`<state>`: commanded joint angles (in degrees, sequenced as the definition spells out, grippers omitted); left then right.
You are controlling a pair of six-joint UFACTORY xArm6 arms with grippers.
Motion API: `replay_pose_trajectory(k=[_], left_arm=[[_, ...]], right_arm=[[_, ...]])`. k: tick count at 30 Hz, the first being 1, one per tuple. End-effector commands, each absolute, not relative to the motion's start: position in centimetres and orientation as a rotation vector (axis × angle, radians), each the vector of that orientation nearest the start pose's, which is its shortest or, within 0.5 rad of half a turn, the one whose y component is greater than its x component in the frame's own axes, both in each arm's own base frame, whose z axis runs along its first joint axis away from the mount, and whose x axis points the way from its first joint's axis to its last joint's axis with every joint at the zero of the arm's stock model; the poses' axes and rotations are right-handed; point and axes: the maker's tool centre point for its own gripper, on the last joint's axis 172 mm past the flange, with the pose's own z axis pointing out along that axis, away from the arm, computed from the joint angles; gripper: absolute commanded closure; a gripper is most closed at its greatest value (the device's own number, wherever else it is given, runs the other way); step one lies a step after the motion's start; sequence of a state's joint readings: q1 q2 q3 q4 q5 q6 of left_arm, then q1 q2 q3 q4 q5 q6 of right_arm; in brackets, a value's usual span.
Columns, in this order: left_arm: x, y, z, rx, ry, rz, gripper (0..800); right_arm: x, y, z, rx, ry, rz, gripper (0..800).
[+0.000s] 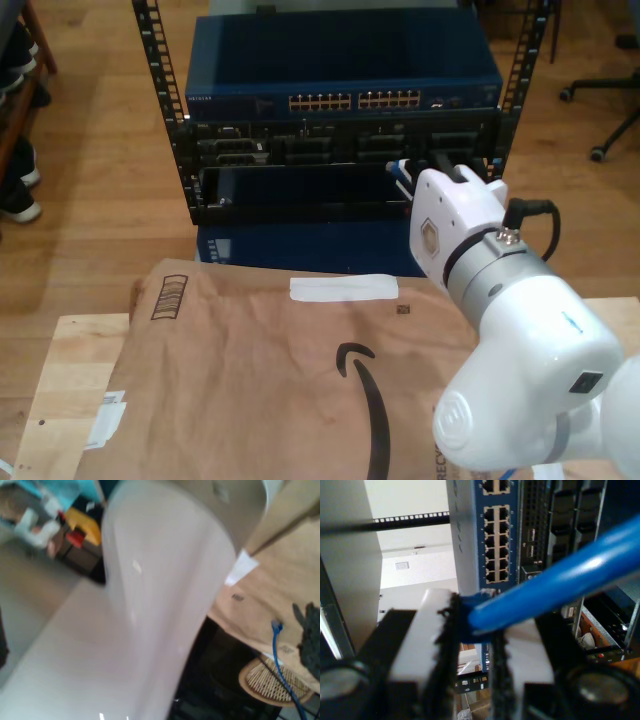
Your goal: Grab the cable and plug it in
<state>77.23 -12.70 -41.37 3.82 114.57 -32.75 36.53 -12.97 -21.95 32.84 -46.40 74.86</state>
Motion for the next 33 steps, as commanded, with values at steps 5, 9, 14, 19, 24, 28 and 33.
replay_pose_trajectory(k=[5, 9, 14, 19, 24, 28, 33], left_arm=[[-1.2, 11.7, 18.1, 1.539, 2.053, -1.191, 6], [-2.1, 12.2, 16.2, 1.563, 2.090, -1.038, 6], [-2.4, 13.0, 14.8, 1.615, 2.119, -0.900, 5], [-2.6, 12.5, 12.1, 1.652, 2.117, -0.859, 3], [-2.5, 12.8, 11.7, 1.715, 2.107, -0.797, 3], [-3.0, 12.0, 8.9, 1.752, 2.136, -0.701, 3], [-3.2, 12.9, 8.4, 1.781, 2.155, -0.644, 3]], right_arm=[[47.7, 17.7, 32.6, -1.425, 1.263, -0.904, 798], [47.6, 17.7, 32.7, -1.423, 1.262, -0.904, 798], [47.5, 17.6, 32.5, -1.427, 1.267, -0.903, 799], [47.5, 17.6, 32.4, -1.427, 1.268, -0.902, 799], [47.5, 17.7, 32.6, -1.424, 1.265, -0.901, 799], [47.5, 17.7, 32.5, -1.429, 1.266, -0.901, 799], [47.2, 17.4, 31.8, -1.439, 1.276, -0.900, 799]])
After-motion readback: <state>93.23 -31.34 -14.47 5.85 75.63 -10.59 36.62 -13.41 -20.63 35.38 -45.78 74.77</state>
